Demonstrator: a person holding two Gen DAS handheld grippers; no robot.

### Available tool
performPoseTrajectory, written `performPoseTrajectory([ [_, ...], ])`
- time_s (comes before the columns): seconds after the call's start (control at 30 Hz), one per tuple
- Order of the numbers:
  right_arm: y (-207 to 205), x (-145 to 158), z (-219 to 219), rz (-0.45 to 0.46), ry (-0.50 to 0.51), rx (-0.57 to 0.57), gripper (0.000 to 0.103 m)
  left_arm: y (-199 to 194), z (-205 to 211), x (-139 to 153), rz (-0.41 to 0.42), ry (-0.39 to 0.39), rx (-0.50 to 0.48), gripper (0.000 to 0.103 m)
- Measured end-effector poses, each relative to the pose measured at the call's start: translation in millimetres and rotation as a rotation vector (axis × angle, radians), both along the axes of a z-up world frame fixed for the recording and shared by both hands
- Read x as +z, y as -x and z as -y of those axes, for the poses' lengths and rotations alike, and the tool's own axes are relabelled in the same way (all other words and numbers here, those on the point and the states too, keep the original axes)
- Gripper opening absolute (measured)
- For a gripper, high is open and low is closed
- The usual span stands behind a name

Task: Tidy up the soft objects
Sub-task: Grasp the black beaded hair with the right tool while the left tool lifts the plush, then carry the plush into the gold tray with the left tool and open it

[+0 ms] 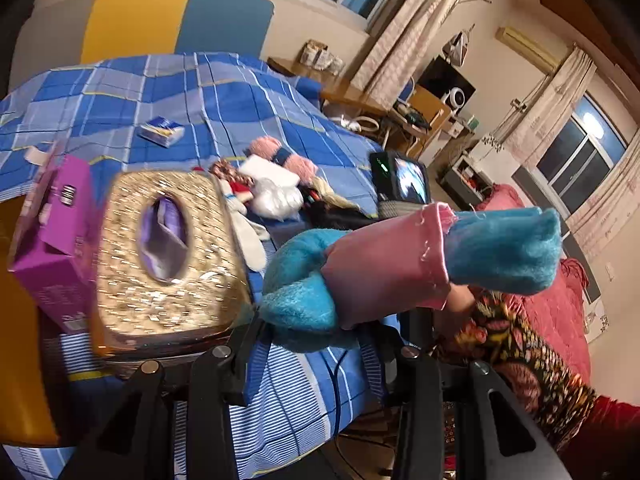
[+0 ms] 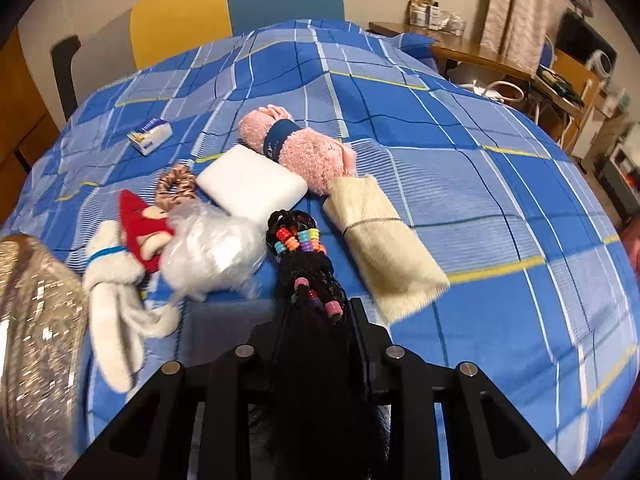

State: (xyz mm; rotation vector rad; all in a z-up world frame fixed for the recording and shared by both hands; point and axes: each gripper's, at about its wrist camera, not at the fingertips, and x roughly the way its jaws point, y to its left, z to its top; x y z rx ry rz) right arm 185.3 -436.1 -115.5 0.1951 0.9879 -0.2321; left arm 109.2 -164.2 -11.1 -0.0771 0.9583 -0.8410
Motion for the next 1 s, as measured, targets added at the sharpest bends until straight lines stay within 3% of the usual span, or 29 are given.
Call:
performPoseTrajectory([
  [0.23, 42.0, 6.4, -16.4, 0.052, -0.132, -0.042, 0.028, -8.4, -46.8, 23.4, 0.041, 0.049, 0.067, 0.041],
  [0.53, 83.0, 13.7, -40.7, 0.104, -0.196, -0.124, 0.028, -38.4, -139.1, 32.6, 0.043, 0.088, 0.254, 0.042],
  [0.73, 106.4, 37.5, -55.5, 0.167, -0.154, -0.169, 0.028, -74.4, -203.4, 8.8, 0.004, 0.005, 0.401, 0.042],
  [1.0, 130.2, 61.9, -68.9, 0.229, -0.153, -0.218, 0.028, -140.9, -290.0, -43.5, -0.095, -0.133, 0.633, 0.042],
])
